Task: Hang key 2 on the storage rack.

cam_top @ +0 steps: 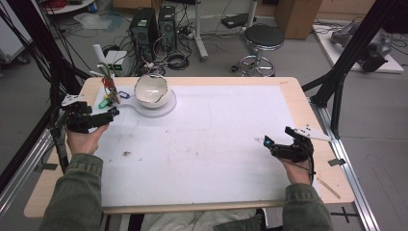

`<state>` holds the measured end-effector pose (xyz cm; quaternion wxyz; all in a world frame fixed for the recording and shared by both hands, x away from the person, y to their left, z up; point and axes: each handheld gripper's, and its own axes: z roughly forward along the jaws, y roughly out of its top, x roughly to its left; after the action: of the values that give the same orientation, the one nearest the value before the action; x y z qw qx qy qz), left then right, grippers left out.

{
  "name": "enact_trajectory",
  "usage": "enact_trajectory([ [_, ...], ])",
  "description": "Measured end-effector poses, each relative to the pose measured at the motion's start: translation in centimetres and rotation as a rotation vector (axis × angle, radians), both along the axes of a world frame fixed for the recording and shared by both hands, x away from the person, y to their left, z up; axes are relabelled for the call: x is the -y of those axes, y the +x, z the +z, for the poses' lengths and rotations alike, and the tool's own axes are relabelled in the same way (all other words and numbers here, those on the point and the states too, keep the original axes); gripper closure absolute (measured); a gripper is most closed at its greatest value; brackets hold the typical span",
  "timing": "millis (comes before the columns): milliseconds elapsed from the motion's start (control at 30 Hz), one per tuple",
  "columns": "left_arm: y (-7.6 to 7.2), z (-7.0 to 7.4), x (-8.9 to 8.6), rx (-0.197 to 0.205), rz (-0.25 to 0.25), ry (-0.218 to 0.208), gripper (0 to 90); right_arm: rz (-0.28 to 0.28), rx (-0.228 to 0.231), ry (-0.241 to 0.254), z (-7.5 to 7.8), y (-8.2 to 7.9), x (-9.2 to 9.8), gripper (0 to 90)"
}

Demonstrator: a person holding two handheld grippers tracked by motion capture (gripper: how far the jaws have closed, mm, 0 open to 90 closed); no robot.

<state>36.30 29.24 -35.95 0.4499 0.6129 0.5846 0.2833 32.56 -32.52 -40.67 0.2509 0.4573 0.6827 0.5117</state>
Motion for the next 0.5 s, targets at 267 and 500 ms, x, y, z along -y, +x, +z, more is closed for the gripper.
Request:
enact_trajectory([
  [267, -0.7, -1.3, 0.4, -0.012, -0.007, -0.006, 3.6, 0.003, -0.002, -0.002, 0.0, 0.0, 0.0, 0.6],
  [500, -1.6, -2.3, 0.2, -0.035, 0.000, -0.004, 3.6, -0.002, 0.000, 0.003, 0.0, 0.0, 0.1, 0.6],
])
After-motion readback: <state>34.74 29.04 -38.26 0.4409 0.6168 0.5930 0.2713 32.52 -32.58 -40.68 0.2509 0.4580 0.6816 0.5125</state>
